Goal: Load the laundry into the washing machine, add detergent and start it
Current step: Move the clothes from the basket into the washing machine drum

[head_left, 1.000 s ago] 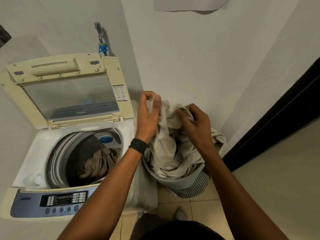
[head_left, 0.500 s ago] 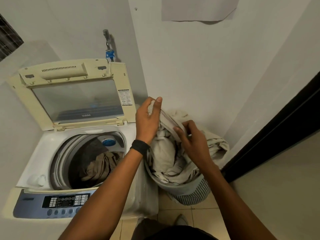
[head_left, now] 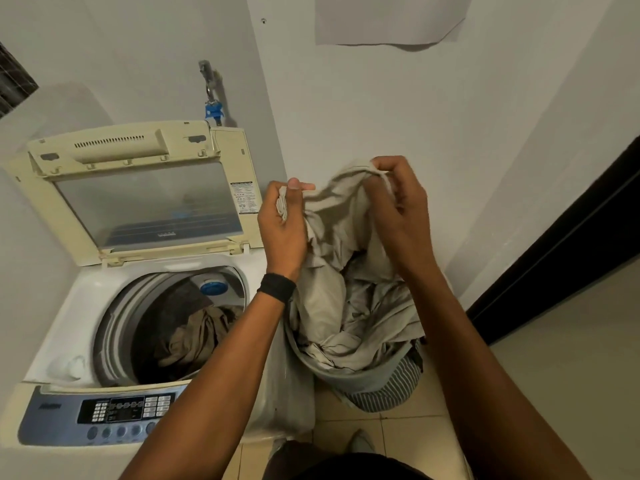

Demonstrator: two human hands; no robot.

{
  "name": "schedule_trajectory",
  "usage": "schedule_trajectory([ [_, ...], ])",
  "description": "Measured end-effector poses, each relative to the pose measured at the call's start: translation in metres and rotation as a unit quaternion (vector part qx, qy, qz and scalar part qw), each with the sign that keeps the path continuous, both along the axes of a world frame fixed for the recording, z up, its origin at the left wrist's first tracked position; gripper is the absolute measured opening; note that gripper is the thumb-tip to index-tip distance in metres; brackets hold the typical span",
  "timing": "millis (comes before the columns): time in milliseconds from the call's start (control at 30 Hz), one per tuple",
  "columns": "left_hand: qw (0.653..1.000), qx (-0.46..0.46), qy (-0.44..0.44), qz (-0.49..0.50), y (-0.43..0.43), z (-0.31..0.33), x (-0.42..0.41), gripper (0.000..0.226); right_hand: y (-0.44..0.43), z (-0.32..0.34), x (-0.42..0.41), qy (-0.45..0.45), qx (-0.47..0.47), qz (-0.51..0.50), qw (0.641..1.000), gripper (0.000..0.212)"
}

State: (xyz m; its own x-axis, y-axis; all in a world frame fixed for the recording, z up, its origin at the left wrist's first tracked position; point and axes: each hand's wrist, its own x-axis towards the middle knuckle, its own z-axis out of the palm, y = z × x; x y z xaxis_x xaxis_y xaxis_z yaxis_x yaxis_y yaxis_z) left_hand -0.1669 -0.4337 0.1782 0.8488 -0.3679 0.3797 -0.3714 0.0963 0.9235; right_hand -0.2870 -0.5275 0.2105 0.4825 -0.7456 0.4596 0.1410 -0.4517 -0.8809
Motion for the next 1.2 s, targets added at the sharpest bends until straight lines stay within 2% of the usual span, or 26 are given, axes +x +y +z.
schedule_trajectory([
  [67, 0.999, 0.006, 0.003, -0.041, -0.003, 0.002, -0.008, 0.021, 0.002, -0.007, 0.015, 0.067, -0.036, 0.033, 0.997, 0.005],
  [167, 0.997, 0.025, -0.002, -0.075, -0.003, -0.005, -0.013, 0.020, 0.007, -0.029, 0.030, 0.123, -0.039, 0.037, 0.991, 0.018],
  [300, 0.998, 0.047, -0.006, -0.036, 0.000, -0.011, -0.007, 0.029, 0.012, -0.051, 0.026, 0.176, 0.047, 0.056, 0.982, 0.034],
  [433, 0.998, -0.002, 0.035, 0.053, 0.004, -0.002, 0.022, 0.031, 0.012, -0.092, 0.002, 0.258, -0.007, 0.084, 0.962, 0.042],
  [500, 0.997, -0.004, 0.029, 0.066, 0.012, 0.002, 0.041, 0.031, 0.003, -0.108, -0.019, 0.284, -0.009, 0.076, 0.956, 0.044],
  [567, 0.998, 0.008, 0.015, 0.058, 0.018, 0.000, 0.047, 0.028, -0.005, -0.100, -0.035, 0.249, 0.030, 0.067, 0.966, 0.040],
  [633, 0.998, 0.014, 0.024, 0.048, 0.018, -0.006, 0.044, 0.025, -0.013, -0.074, -0.038, 0.144, 0.055, 0.054, 0.986, 0.027],
  [733, 0.999, 0.008, 0.041, 0.026, 0.010, -0.013, 0.031, 0.020, -0.020, -0.030, -0.023, 0.044, 0.011, 0.036, 0.998, 0.024],
  [833, 0.999, 0.010, 0.030, -0.044, 0.001, -0.011, 0.010, 0.008, -0.012, -0.017, 0.010, 0.054, -0.043, 0.063, 0.996, 0.022],
  [967, 0.989, 0.033, 0.022, -0.146, -0.003, -0.005, -0.009, 0.024, 0.006, -0.025, 0.038, 0.062, -0.013, 0.092, 0.994, 0.014],
  [1100, 0.993, 0.052, 0.051, -0.090, 0.000, -0.011, 0.002, 0.039, 0.011, -0.033, 0.024, 0.058, 0.084, 0.108, 0.989, 0.020],
  [1200, 0.995, 0.029, 0.087, -0.040, 0.000, -0.011, 0.014, 0.046, 0.008, -0.053, 0.005, 0.100, 0.084, 0.161, 0.978, 0.025],
])
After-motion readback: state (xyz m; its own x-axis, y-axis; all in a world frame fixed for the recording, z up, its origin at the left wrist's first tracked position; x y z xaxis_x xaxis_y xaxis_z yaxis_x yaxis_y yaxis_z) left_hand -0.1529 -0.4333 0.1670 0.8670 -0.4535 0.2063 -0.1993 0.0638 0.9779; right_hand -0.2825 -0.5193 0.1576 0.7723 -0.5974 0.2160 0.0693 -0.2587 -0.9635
